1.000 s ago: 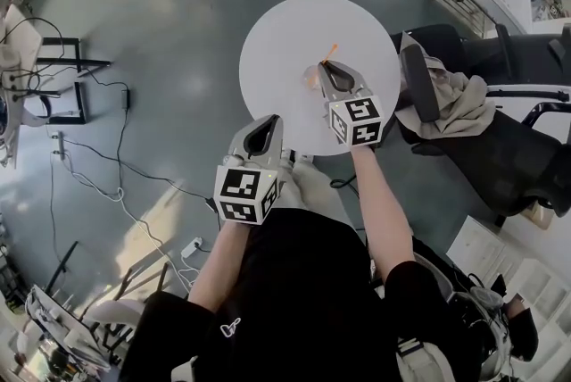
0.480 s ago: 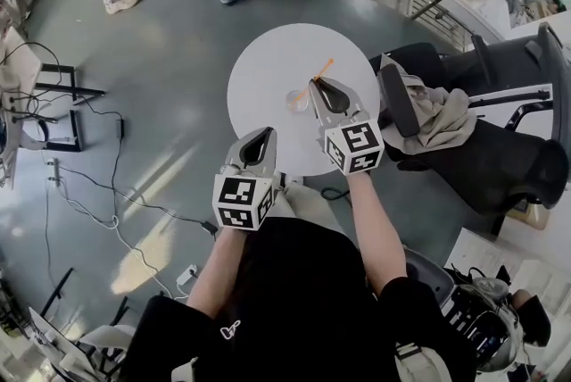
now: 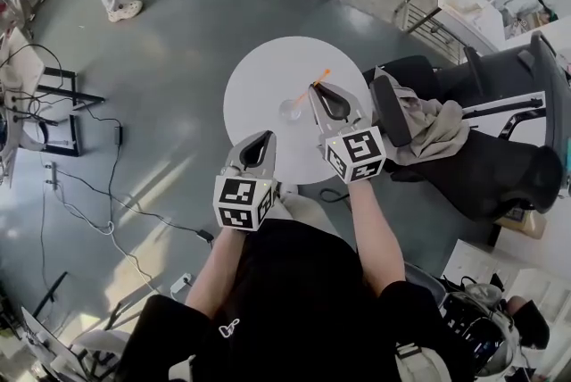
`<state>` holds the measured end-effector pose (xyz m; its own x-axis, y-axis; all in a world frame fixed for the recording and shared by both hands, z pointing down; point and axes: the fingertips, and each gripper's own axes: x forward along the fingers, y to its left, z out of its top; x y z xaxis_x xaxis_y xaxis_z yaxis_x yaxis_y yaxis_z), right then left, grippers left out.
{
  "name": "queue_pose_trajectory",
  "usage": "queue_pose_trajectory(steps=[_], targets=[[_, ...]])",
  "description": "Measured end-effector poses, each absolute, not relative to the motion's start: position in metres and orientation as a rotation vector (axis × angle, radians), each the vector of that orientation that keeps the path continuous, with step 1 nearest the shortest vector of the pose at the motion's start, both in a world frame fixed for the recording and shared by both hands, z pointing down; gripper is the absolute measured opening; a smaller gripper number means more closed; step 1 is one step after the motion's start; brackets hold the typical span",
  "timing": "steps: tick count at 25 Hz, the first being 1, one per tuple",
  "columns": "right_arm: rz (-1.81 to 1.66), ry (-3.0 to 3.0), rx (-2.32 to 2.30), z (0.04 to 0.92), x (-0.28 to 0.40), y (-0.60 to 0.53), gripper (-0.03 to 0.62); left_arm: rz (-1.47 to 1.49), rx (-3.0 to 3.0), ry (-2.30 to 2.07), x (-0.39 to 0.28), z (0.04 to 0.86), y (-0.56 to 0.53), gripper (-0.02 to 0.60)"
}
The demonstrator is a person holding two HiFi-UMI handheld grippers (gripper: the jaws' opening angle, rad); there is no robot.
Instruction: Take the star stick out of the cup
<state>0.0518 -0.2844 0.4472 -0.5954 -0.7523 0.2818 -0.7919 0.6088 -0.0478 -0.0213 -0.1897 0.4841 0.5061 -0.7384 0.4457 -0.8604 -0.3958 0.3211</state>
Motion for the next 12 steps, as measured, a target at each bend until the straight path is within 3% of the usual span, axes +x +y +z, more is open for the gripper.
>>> queue_pose_trajectory(steps=[12], targets=[[0.233,-2.683,1.25,0.417,0.051,-0.286,0.021,0.293,2.252,-1.364,-0.015,0.468,-0.206,0.003]])
